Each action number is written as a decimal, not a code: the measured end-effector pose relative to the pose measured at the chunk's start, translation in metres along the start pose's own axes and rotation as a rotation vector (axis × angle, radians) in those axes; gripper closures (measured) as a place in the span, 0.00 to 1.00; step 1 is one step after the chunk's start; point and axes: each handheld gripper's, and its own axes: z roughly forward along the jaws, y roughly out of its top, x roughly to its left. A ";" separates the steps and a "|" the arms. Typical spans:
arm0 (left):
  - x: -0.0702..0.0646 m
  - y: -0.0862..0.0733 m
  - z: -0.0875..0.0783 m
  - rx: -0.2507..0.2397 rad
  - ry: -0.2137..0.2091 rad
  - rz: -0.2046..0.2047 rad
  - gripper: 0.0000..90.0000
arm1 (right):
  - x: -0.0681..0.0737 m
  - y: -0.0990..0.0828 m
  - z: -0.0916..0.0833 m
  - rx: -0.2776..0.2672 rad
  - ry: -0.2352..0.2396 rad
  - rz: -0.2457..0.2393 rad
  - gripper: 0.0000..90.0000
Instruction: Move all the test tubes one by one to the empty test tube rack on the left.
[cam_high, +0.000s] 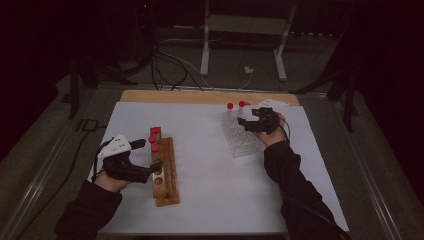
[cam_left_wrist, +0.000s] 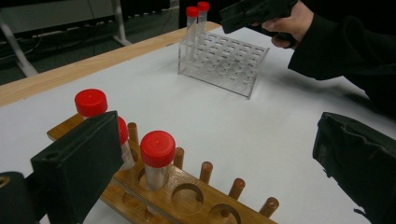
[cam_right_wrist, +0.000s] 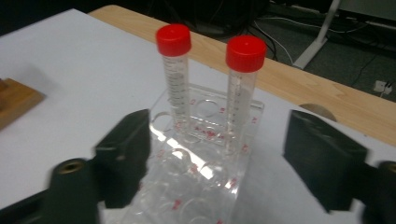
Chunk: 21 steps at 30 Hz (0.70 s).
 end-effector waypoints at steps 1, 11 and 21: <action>0.000 0.000 0.000 0.000 -0.003 0.000 0.03 | -0.001 0.000 0.002 0.004 0.000 -0.006 0.32; -0.001 0.000 0.001 0.003 -0.004 0.006 0.03 | -0.009 0.008 0.019 0.027 -0.005 -0.009 0.61; 0.000 0.000 0.000 0.003 -0.007 0.005 0.03 | -0.013 0.011 0.033 0.053 -0.023 -0.004 0.76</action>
